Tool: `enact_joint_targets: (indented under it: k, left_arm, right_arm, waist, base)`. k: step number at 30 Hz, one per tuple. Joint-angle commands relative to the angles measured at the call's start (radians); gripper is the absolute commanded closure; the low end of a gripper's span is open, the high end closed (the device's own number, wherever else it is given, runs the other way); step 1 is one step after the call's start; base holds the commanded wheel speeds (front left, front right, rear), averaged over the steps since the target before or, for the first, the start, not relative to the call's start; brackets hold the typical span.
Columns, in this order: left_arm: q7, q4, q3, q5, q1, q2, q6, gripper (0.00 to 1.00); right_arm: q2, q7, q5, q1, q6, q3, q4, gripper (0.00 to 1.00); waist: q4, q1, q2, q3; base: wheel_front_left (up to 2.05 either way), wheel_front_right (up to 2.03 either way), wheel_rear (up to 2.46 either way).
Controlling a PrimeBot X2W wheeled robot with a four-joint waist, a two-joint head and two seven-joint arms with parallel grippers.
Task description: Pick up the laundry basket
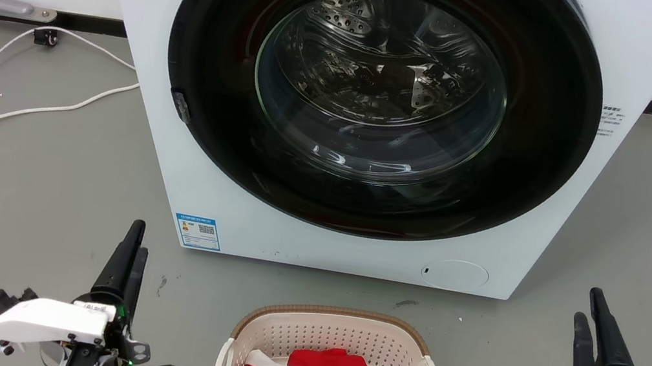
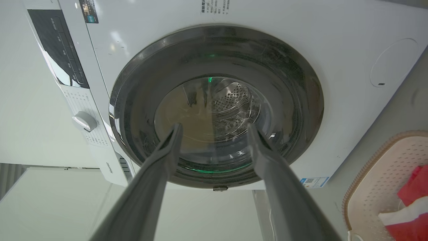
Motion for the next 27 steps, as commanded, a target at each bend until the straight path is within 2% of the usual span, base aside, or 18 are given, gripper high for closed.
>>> enact_joint_targets:
  k: [1,9,10,12,27]
  left_arm:
    - [-0.011,-0.026,-0.006,0.032,-0.028,0.003,-0.001,0.0]
    - [-0.046,-0.052,-0.027,0.196,-0.033,0.003,-0.001,0.0]
    - [-0.058,-0.06,-0.037,0.264,-0.036,0.003,0.002,0.0]
    - [-0.066,-0.065,-0.047,0.311,-0.038,0.003,0.005,0.0]
    - [-0.117,-0.043,-0.118,0.627,-0.051,0.003,0.057,0.0]
  right_arm:
    - [-0.001,-0.011,-0.033,-0.011,0.0,-0.002,-0.026,0.0]
    - [0.0,-0.045,-0.247,0.003,0.001,-0.008,-0.065,0.0]
    - [0.001,-0.058,-0.329,0.007,0.001,-0.008,-0.079,0.0]
    - [0.001,-0.066,-0.382,0.011,0.001,-0.006,-0.088,0.0]
    - [0.001,-0.116,-0.705,0.033,0.001,0.002,-0.107,0.0]
  waist:
    - [0.0,0.0,0.0,0.0]
    - [0.003,0.0,0.0,-0.001]
    - [0.004,0.0,0.0,-0.001]
    - [0.004,0.0,0.0,-0.001]
    - [0.007,0.0,0.0,-0.002]
  base:
    - [0.0,0.0,0.0]
    - [0.0,0.0,0.0]
    - [0.0,0.0,0.0]
    - [0.0,0.0,0.0]
    - [0.0,0.0,0.0]
